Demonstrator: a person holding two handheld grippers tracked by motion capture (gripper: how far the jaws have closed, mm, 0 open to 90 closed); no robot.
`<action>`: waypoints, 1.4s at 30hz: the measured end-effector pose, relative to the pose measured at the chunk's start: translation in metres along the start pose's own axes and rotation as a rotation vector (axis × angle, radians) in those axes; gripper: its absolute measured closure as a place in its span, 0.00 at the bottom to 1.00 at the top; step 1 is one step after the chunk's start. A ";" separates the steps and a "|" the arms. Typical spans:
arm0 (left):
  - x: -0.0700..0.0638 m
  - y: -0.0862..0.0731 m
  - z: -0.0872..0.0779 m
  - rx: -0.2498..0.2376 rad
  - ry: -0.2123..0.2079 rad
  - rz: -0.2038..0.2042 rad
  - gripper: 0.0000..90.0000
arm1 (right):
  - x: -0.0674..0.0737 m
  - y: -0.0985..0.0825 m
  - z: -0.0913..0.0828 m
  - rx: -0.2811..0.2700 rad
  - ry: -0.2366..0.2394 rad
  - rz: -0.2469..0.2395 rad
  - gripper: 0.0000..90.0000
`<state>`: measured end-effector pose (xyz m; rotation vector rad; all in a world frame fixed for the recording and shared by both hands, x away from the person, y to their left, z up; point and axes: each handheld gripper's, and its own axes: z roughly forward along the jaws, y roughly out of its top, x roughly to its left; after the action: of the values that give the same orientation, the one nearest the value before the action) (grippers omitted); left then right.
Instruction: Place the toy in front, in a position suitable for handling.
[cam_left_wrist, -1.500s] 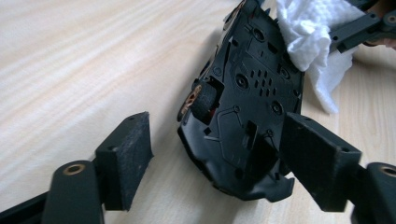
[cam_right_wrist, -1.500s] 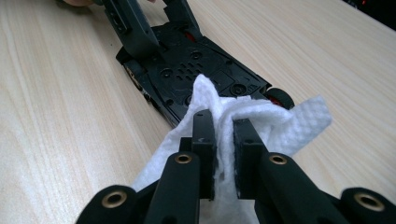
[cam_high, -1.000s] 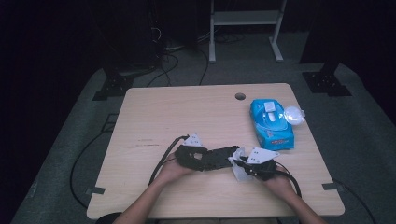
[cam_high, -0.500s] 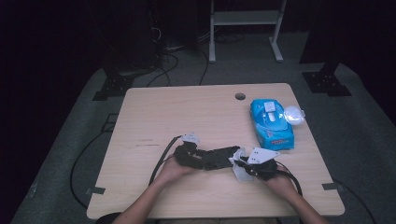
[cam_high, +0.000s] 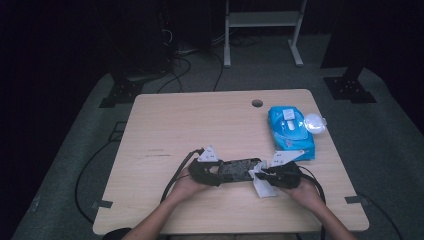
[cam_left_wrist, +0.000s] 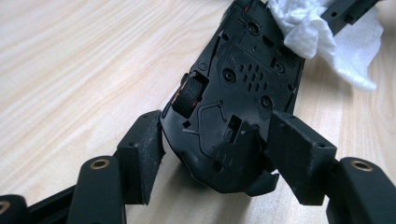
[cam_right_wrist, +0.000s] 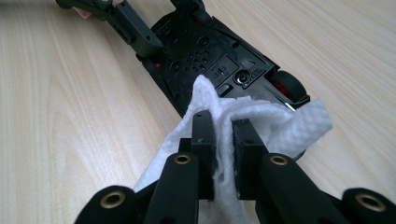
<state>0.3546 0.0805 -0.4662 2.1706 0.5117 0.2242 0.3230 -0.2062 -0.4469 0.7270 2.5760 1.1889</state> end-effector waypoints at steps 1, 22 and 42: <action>-0.002 0.000 0.000 0.001 0.010 0.015 0.41 | 0.000 -0.001 0.000 -0.001 0.003 -0.004 0.90; -0.026 -0.007 -0.009 -0.011 0.104 0.222 0.47 | 0.016 -0.019 -0.002 -0.041 -0.015 -0.053 0.91; -0.028 0.002 0.011 -0.032 0.005 0.215 0.69 | 0.021 -0.019 0.001 -0.014 -0.016 -0.058 0.91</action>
<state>0.3333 0.0594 -0.4705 2.1936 0.2749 0.3520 0.2987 -0.2047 -0.4618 0.6511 2.5549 1.1782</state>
